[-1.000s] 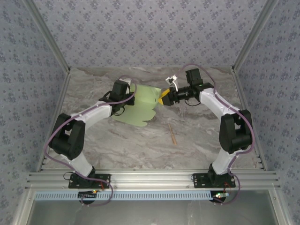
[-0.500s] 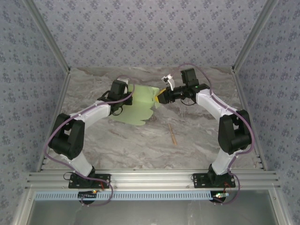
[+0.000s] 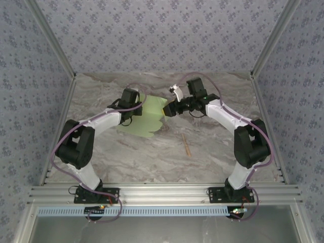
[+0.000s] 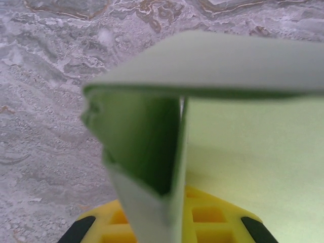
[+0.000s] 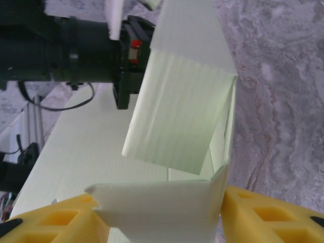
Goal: Fold the paper box
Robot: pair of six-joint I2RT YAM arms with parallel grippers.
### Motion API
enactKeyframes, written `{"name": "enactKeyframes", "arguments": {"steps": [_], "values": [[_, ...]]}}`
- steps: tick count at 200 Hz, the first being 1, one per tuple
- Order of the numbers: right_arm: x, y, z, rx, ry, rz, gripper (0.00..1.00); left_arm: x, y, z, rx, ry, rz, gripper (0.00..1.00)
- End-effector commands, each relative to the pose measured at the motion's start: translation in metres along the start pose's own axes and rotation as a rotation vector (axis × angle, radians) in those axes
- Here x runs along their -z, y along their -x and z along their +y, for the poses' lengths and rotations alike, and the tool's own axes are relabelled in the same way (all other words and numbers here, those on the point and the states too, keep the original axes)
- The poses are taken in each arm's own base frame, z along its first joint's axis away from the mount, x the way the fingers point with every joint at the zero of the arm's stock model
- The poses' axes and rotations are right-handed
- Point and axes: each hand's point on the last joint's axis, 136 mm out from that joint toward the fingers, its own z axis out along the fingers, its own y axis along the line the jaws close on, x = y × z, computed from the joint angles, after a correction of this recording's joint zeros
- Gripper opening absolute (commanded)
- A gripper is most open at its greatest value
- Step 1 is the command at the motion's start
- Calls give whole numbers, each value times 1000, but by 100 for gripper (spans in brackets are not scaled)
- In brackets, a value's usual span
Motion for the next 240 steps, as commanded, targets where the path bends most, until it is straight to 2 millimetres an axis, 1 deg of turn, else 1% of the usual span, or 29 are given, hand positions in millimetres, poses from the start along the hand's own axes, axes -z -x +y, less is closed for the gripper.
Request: {"name": "enactKeyframes", "arguments": {"steps": [1, 12, 40, 61, 77, 98, 112, 126, 156, 166, 176, 192, 207, 218, 240], "values": [[-5, 28, 31, 9, 0, -52, 58, -5, 4, -3, -32, 42, -5, 0], [-9, 30, 26, -24, -53, -62, 57, -5, 5, -4, -33, 40, -3, 0], [-16, 32, 12, -72, -214, -70, 48, -6, 5, -6, -36, 43, -2, 0], [-16, 34, 3, -89, -334, -82, 46, -5, 6, -5, -37, 45, -3, 0], [-16, 36, -1, -85, -386, -94, 46, -6, 6, -5, -36, 44, -2, 0], [-23, 37, 5, -63, -329, -86, 47, -6, 7, -4, -38, 53, -2, 0], [-28, 33, 9, -51, -281, -54, 47, -5, 7, -2, -45, 64, -3, 0], [-30, 30, 6, -45, -281, -26, 46, -4, 6, -1, -47, 70, -4, 0], [-41, 31, 14, -13, -260, 10, 49, -4, 5, -3, -45, 61, -7, 0], [-45, 31, 14, -8, -268, 31, 51, -3, 6, -5, -43, 52, -10, 0], [-47, 29, 8, -10, -293, 57, 52, -3, 6, -7, -38, 44, -12, 0], [-39, 24, -6, -26, -346, 78, 53, -2, 6, -6, -36, 42, -16, 0], [-22, 21, -23, -74, -365, 68, 55, -3, 5, 1, -27, 54, -10, 0], [-10, 18, -31, -94, -372, 57, 56, -4, 4, 8, -13, 62, -10, 0], [5, 12, -34, -87, -343, 60, 60, -6, 2, 15, 5, 70, -7, 0]]}}
